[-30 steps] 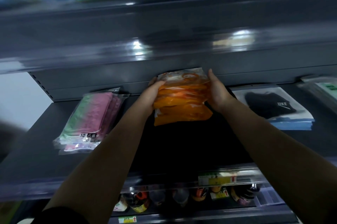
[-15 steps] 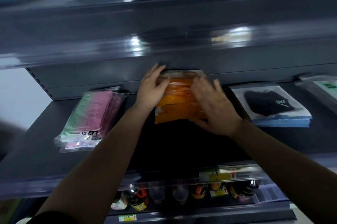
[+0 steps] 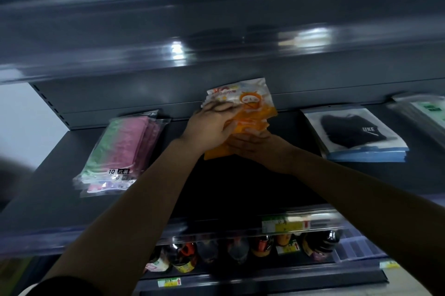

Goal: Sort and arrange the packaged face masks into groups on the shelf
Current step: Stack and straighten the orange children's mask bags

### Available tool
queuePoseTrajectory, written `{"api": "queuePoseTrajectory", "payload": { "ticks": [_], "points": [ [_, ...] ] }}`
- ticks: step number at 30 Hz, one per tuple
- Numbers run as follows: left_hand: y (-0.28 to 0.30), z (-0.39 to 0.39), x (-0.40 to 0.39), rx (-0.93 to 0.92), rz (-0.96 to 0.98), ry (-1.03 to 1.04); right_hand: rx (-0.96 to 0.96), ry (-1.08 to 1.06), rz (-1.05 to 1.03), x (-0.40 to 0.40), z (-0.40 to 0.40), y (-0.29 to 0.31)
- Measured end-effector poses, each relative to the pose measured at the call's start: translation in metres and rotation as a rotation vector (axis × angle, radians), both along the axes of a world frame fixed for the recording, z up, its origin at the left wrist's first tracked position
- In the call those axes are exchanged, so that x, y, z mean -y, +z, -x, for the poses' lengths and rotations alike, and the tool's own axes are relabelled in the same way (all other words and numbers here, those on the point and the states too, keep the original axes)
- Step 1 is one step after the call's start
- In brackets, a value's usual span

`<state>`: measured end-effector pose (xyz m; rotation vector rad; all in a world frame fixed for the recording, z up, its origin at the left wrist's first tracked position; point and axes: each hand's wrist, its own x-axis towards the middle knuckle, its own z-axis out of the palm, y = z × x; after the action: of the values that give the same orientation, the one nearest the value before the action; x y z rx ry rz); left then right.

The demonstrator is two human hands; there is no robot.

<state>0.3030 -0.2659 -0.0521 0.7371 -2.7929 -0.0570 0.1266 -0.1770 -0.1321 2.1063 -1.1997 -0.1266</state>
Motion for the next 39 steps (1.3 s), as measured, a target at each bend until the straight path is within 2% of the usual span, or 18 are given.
{"api": "queuePoseTrajectory", "payload": {
  "ticks": [4, 6, 10, 14, 16, 22, 25, 28, 33, 39],
  "points": [
    [-0.001, -0.001, -0.008, 0.028, 0.013, 0.029, -0.097, -0.15, -0.177, -0.006, -0.004, 0.013],
    [-0.001, -0.002, -0.011, 0.048, 0.023, 0.035, -0.109, -0.186, -0.179, -0.013, -0.004, 0.013],
    [-0.007, -0.008, -0.016, 0.116, -0.023, 0.039, 0.094, 0.069, 0.092, -0.028, 0.002, 0.015],
    [-0.017, -0.009, -0.02, 0.139, 0.014, 0.048, 0.333, -0.068, 0.331, -0.049, 0.008, 0.038],
    [-0.022, -0.007, -0.023, 0.167, 0.071, 0.05, 0.4, -0.239, 0.261, -0.048, 0.011, 0.047],
    [-0.045, -0.002, -0.033, 0.154, 0.28, 0.116, 0.46, -0.596, -0.343, -0.037, 0.0, 0.058],
    [-0.059, 0.0, -0.031, 0.04, 0.48, 0.141, 0.535, -0.612, -0.37, -0.035, -0.009, 0.053],
    [-0.067, 0.001, -0.029, -0.048, 0.565, 0.142, 0.508, -0.607, -0.346, -0.032, -0.013, 0.046],
    [-0.085, -0.003, -0.026, -0.075, 0.569, 0.154, 0.435, -0.598, -0.345, -0.029, -0.017, 0.043],
    [-0.086, 0.0, -0.023, 0.003, 0.559, 0.161, 0.4, -0.633, -0.334, -0.022, -0.016, 0.036]
  ]
}}
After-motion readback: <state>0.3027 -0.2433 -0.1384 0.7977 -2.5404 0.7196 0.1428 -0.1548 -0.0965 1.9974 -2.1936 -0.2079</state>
